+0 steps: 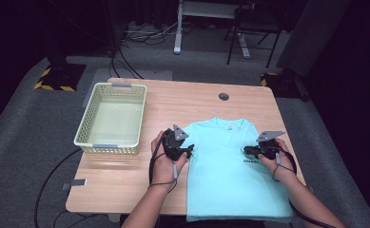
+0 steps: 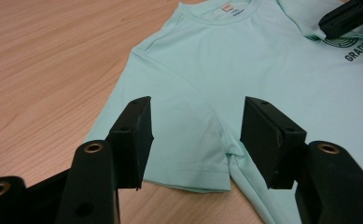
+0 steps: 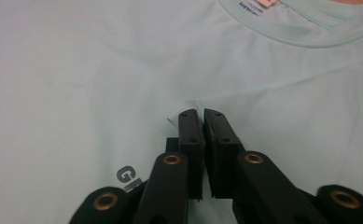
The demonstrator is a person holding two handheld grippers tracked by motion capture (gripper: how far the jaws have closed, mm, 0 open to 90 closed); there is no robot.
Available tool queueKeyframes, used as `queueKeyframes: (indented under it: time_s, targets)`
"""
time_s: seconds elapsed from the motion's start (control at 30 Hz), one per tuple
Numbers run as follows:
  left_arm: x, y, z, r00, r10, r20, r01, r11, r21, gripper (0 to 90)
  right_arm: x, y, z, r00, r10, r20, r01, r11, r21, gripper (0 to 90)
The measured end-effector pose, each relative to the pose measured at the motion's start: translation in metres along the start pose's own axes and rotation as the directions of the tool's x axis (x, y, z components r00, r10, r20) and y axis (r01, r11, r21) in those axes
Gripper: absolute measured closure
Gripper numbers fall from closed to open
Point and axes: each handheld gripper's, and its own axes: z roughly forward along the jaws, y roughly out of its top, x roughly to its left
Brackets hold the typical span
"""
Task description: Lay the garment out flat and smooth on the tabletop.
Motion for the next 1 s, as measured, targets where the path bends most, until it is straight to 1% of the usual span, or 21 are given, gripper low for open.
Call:
queueKeyframes:
  time_s: [0.07, 0.2, 0.3, 0.33, 0.53, 0.73, 1.0]
  targets:
    - [0.000, 0.000, 0.000, 1.0000, 0.001, 0.001, -0.001, 1.0000, 0.000, 43.8, 0.000, 0.001, -0.003, 1.0000, -0.001, 0.009, 0.001, 1.000, -0.011, 87.8]
    - [-0.001, 0.000, 0.000, 1.0000, 0.002, 0.002, -0.002, 1.0000, 0.001, 43.8, -0.003, 0.007, -0.015, 0.9998, 0.007, 0.018, -0.006, 0.999, -0.047, 87.9]
    - [-0.001, 0.000, 0.000, 1.0000, 0.005, 0.004, -0.004, 1.0000, -0.001, 43.9, -0.006, 0.009, -0.021, 0.9996, 0.012, 0.027, -0.010, 0.998, -0.055, 87.9]
    - [-0.001, 0.000, -0.001, 1.0000, 0.006, 0.003, -0.006, 1.0000, 0.000, 43.9, -0.010, 0.011, -0.026, 0.9992, 0.016, 0.036, -0.013, 0.998, -0.062, 87.8]
    - [-0.004, 0.001, 0.001, 0.9998, 0.012, 0.013, -0.012, 0.9999, 0.006, 43.7, -0.021, 0.013, -0.041, 0.9972, 0.036, 0.065, -0.030, 0.995, -0.091, 87.8]
    - [-0.005, 0.001, 0.002, 0.9998, 0.016, 0.009, -0.016, 0.9997, 0.016, 43.5, -0.034, 0.015, -0.057, 0.9934, 0.061, 0.097, -0.048, 0.991, -0.126, 87.8]
    - [-0.006, 0.000, 0.003, 0.9997, 0.021, 0.013, -0.022, 0.9995, 0.021, 43.5, -0.057, 0.011, -0.074, 0.9828, 0.115, 0.144, -0.093, 0.985, -0.148, 87.8]
